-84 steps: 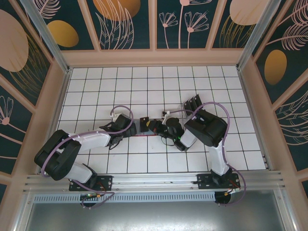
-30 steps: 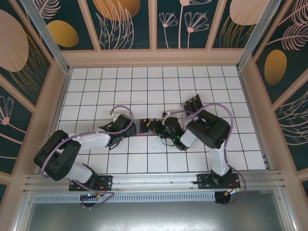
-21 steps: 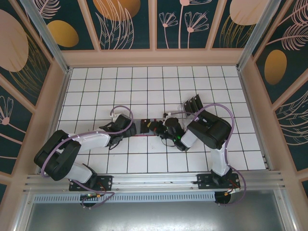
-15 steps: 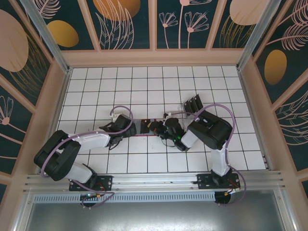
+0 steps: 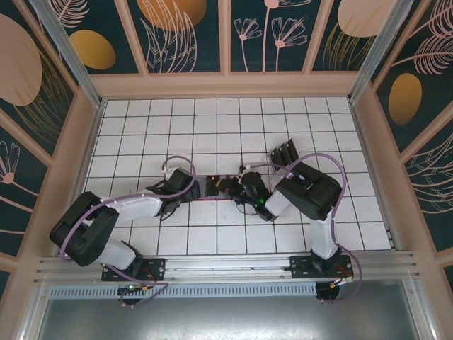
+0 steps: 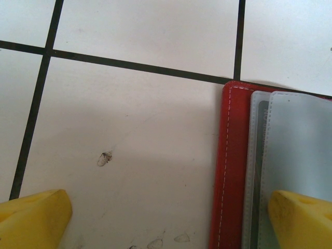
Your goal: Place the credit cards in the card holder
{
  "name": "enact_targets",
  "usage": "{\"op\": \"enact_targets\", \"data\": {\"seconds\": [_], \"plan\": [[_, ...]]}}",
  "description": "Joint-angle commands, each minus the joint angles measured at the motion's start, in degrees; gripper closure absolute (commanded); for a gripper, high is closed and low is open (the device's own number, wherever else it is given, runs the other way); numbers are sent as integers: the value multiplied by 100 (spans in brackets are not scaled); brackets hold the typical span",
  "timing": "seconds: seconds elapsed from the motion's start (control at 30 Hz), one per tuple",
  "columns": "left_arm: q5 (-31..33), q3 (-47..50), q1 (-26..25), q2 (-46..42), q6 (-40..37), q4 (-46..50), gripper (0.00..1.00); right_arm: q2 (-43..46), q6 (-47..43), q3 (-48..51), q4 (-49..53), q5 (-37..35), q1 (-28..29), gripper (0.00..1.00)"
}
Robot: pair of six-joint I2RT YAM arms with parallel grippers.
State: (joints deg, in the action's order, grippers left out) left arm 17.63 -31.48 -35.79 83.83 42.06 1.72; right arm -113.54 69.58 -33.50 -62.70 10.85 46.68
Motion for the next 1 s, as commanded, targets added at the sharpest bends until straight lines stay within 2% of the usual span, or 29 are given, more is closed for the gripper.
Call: {"op": "enact_targets", "data": {"seconds": [0.0, 0.43, 0.97], "plan": [[-74, 248, 25, 142, 9, 549, 1, -257, -50, -60, 548, 79, 60, 100], [-70, 261, 29, 111, 17, 554, 1, -287, -140, -237, 810, 189, 79, 100], [-64, 274, 28, 98, 21, 549, 1, 53, -103, 69, 1031, 87, 79, 100]]}}
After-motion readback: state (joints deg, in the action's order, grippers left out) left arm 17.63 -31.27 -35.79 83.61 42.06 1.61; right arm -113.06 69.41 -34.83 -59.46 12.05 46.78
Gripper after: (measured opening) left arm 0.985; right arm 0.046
